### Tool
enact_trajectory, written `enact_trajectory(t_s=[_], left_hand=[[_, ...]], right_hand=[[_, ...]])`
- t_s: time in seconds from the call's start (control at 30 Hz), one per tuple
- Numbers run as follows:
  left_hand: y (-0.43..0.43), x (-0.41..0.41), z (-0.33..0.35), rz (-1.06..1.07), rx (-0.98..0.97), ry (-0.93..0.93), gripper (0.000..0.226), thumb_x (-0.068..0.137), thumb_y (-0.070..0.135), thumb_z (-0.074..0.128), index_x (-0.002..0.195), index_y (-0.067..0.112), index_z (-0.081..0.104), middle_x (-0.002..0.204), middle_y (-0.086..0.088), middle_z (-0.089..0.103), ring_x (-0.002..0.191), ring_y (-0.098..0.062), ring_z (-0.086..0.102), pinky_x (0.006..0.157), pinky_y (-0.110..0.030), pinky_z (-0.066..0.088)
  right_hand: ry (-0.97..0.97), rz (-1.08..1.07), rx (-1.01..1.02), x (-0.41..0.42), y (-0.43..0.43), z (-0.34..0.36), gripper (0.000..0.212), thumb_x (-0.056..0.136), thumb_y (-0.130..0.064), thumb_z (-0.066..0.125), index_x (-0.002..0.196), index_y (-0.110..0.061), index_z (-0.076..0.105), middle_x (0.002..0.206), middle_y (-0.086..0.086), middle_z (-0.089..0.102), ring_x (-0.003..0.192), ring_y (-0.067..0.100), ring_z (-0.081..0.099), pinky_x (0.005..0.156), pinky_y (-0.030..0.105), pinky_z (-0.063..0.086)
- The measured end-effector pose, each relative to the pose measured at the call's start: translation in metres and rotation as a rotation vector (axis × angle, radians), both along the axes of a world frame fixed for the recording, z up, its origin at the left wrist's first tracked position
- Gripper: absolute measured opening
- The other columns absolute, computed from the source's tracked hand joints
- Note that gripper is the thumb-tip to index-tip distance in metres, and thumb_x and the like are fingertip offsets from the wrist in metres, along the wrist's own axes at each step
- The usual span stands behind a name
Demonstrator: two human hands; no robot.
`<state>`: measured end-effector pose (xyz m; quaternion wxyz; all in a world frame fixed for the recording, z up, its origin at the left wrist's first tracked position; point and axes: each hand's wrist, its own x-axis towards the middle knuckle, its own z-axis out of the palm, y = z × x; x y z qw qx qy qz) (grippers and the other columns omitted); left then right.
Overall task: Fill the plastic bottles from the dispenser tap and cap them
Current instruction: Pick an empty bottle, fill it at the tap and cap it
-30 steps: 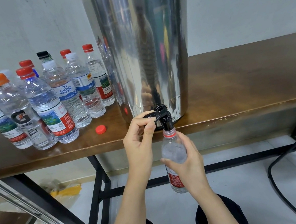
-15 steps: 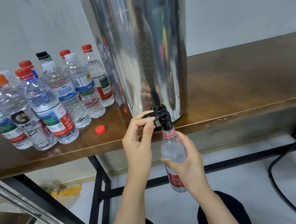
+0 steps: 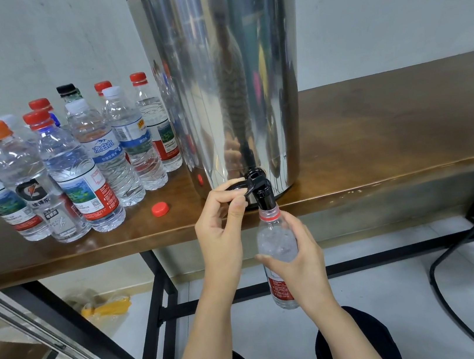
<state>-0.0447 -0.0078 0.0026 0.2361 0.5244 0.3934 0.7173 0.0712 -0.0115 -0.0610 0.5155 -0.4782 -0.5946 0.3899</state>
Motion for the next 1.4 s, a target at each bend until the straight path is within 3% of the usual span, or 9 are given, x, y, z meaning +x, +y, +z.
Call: enact_trajectory(t_s=[0.17,0.3,0.47,0.63,0.73,0.87,1.0,1.1,1.4], left_hand=[[0.000,0.000,0.000,0.001,0.008,0.003,0.015,0.089,0.031,0.059,0.093,0.019,0.068,0.110,0.015,0.070,0.098,-0.018,0.065,0.090,-0.032,0.051],[0.000,-0.001,-0.002,0.007,0.021,0.021,0.013,0.090,0.029,0.059,0.093,0.021,0.068,0.110,0.015,0.069,0.100,-0.022,0.064,0.093,-0.041,0.051],[0.000,0.000,-0.001,0.013,0.016,0.021,0.013,0.090,0.031,0.058,0.094,0.022,0.068,0.111,0.017,0.069,0.100,-0.022,0.064,0.092,-0.038,0.052],[-0.001,-0.001,0.000,0.016,0.035,0.059,0.016,0.093,0.029,0.058,0.093,0.040,0.070,0.115,0.015,0.068,0.108,-0.022,0.063,0.094,-0.037,0.051],[-0.001,-0.005,-0.002,0.026,0.024,0.121,0.016,0.094,0.023,0.060,0.096,0.037,0.068,0.121,0.010,0.066,0.122,-0.020,0.057,0.100,-0.035,0.045],[-0.002,-0.011,-0.001,0.118,0.021,0.274,0.010,0.091,0.029,0.063,0.098,0.033,0.069,0.132,0.018,0.058,0.131,-0.020,0.048,0.105,-0.028,0.039],[-0.002,-0.016,0.001,0.188,0.070,0.398,0.010,0.091,0.020,0.068,0.100,0.020,0.070,0.123,0.014,0.063,0.121,-0.010,0.053,0.100,-0.014,0.035],[-0.002,-0.018,0.001,0.212,0.076,0.428,0.014,0.088,0.010,0.070,0.099,0.018,0.071,0.117,0.012,0.066,0.114,-0.010,0.057,0.098,-0.014,0.037],[0.001,-0.024,0.007,0.225,0.129,0.512,0.012,0.085,0.007,0.071,0.097,0.010,0.074,0.110,0.004,0.069,0.108,-0.015,0.062,0.093,-0.015,0.041]], right_hand=[[0.005,-0.005,0.002,-0.001,0.001,0.001,0.082,0.071,-0.016,0.087,0.119,-0.063,0.040,0.119,-0.039,0.048,0.120,-0.011,0.045,0.107,0.033,0.042],[0.008,-0.005,0.002,-0.001,0.000,0.001,0.083,0.070,-0.015,0.087,0.118,-0.064,0.040,0.119,-0.039,0.048,0.120,-0.011,0.044,0.108,0.034,0.042],[0.010,-0.002,0.006,-0.001,0.000,0.002,0.080,0.071,-0.015,0.087,0.117,-0.062,0.041,0.120,-0.037,0.049,0.119,-0.009,0.045,0.107,0.034,0.043],[0.011,-0.003,0.008,0.000,0.000,0.002,0.081,0.071,-0.016,0.087,0.116,-0.065,0.041,0.118,-0.039,0.048,0.119,-0.011,0.045,0.106,0.032,0.043],[0.003,-0.001,0.010,-0.001,0.000,0.002,0.081,0.071,-0.017,0.086,0.117,-0.064,0.039,0.121,-0.037,0.047,0.120,-0.006,0.046,0.106,0.033,0.042],[0.006,0.004,0.005,-0.001,0.001,0.002,0.080,0.071,-0.016,0.086,0.117,-0.063,0.040,0.121,-0.036,0.047,0.119,-0.008,0.046,0.106,0.033,0.042],[0.013,-0.003,0.001,-0.001,0.001,0.000,0.081,0.071,-0.015,0.086,0.119,-0.063,0.041,0.122,-0.032,0.050,0.120,-0.002,0.048,0.106,0.036,0.044],[0.011,-0.013,0.007,-0.001,0.001,-0.001,0.081,0.071,-0.015,0.087,0.118,-0.062,0.041,0.121,-0.033,0.050,0.119,-0.006,0.048,0.105,0.035,0.045],[0.028,-0.017,0.005,-0.001,0.002,-0.001,0.081,0.070,-0.013,0.086,0.122,-0.059,0.043,0.123,-0.026,0.053,0.121,0.001,0.050,0.105,0.040,0.047]])
